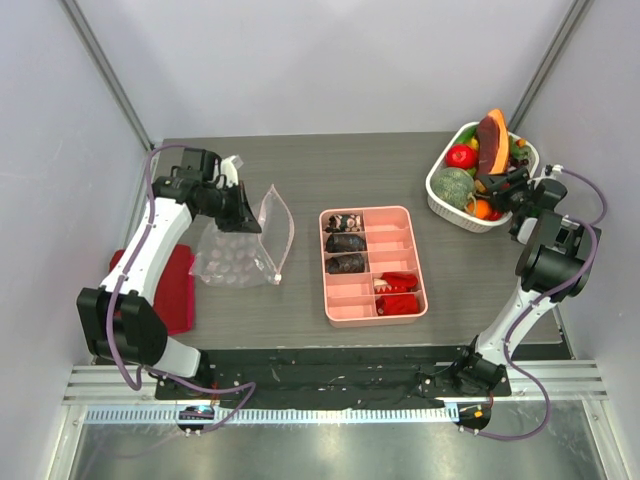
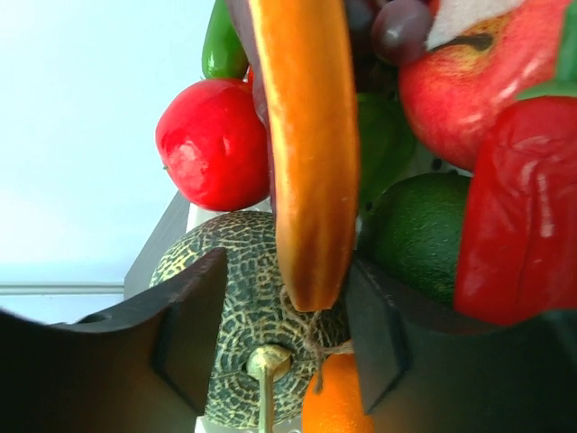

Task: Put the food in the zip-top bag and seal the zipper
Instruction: Pick up the fake food from the bin.

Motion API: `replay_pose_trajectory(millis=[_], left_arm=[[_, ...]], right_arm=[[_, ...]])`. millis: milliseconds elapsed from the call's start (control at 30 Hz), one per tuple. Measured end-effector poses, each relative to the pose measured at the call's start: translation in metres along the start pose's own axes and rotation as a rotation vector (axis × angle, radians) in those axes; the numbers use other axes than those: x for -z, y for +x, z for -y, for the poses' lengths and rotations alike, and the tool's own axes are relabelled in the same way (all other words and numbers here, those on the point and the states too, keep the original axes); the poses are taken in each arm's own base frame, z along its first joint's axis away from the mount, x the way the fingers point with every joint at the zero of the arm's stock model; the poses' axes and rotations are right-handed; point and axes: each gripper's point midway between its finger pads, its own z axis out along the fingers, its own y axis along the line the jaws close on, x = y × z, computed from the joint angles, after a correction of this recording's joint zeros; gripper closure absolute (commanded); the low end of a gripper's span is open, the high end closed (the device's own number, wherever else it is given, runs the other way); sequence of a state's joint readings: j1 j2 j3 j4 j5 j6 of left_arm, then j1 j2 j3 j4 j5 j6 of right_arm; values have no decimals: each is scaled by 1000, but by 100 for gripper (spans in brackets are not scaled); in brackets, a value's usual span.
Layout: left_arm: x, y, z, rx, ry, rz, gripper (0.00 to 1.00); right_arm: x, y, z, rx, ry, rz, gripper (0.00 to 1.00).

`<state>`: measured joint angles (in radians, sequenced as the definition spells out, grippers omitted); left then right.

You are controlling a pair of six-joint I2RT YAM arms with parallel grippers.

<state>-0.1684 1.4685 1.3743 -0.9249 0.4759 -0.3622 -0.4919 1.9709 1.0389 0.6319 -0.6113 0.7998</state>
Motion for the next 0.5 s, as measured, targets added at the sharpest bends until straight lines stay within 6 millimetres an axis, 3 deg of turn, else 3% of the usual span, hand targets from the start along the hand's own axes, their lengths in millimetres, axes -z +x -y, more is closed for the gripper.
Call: replay_pose_trajectory(millis=[267, 367, 500], left_arm=[[-2, -1, -1, 0, 0, -6, 100], [-2, -1, 0, -1, 3, -5, 100], [-1, -1, 0, -2, 4, -4, 100]], right_arm=[[-2, 0, 4, -16, 3, 8, 81], [-1, -1, 2, -3, 1, 10, 99], [6, -10, -11, 34, -10, 18, 99]])
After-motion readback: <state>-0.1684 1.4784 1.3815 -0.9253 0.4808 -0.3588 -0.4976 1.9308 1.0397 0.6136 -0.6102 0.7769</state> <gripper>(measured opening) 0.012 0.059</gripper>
